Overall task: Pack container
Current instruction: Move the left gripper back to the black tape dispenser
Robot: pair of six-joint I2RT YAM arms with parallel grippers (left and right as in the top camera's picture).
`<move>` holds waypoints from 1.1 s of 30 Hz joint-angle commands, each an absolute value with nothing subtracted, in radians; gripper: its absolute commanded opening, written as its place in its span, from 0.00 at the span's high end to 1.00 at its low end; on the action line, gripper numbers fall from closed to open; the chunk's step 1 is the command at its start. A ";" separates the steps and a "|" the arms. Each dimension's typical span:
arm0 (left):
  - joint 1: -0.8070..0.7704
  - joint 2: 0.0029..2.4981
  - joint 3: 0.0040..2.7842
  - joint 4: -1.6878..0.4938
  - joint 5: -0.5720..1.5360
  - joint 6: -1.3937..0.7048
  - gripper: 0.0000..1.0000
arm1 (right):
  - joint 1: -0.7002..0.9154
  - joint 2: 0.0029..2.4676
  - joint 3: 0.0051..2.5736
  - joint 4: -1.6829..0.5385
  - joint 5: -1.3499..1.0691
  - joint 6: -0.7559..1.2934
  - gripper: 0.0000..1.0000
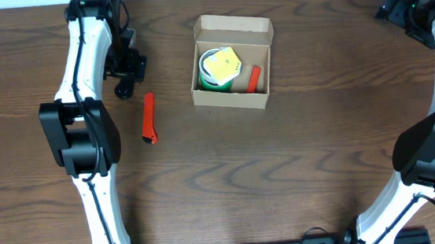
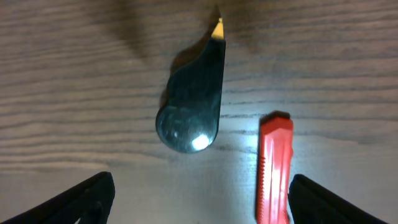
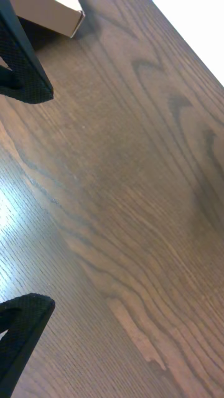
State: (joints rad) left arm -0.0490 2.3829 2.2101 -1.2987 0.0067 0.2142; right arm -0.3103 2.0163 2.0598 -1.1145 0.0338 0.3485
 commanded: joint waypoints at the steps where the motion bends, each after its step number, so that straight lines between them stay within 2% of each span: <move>1: -0.039 2.362 2.156 -1.264 -0.009 0.233 0.10 | -0.307 1.986 2.067 -1.117 0.037 0.359 0.01; 8: -0.018 2.362 2.081 -1.205 0.006 0.249 0.11 | -0.307 1.986 2.067 -1.116 0.037 0.359 0.01; 17: 0.019 2.366 2.076 -1.145 0.143 0.293 0.13 | -0.307 1.986 2.067 -1.117 0.037 0.359 0.01; 33: 0.017 2.441 2.076 -1.127 0.139 0.293 0.14 | -0.307 1.986 2.067 -1.117 0.037 0.359 0.01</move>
